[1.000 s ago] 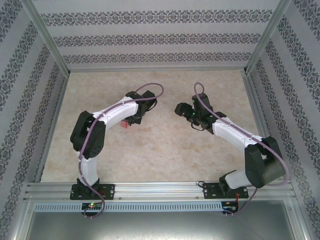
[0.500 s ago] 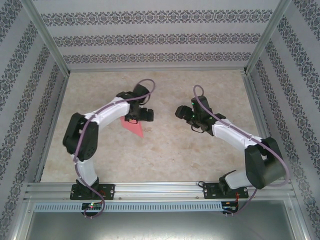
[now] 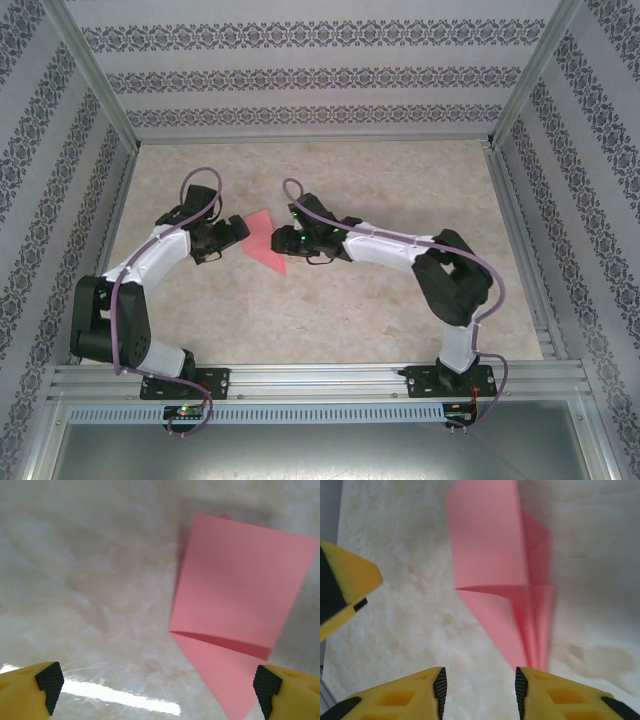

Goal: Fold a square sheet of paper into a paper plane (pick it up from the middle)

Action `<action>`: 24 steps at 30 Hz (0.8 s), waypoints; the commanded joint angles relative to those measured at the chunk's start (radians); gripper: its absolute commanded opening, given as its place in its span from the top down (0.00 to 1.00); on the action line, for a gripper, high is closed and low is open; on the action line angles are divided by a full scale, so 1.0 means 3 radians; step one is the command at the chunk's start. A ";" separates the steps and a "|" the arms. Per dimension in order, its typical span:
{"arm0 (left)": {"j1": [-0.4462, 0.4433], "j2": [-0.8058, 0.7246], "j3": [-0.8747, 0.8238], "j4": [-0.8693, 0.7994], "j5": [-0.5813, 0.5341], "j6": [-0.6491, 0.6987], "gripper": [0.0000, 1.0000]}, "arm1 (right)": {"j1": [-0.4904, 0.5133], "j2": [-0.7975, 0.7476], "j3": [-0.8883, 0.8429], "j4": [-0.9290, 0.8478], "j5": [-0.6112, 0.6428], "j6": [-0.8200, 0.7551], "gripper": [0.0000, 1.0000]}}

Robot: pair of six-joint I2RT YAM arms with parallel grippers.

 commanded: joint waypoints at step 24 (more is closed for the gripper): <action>0.0233 -0.0182 -0.0282 0.0323 0.0532 -0.0195 0.00 | -0.0276 0.0526 0.0315 -0.1319 -0.0466 -0.1283 0.57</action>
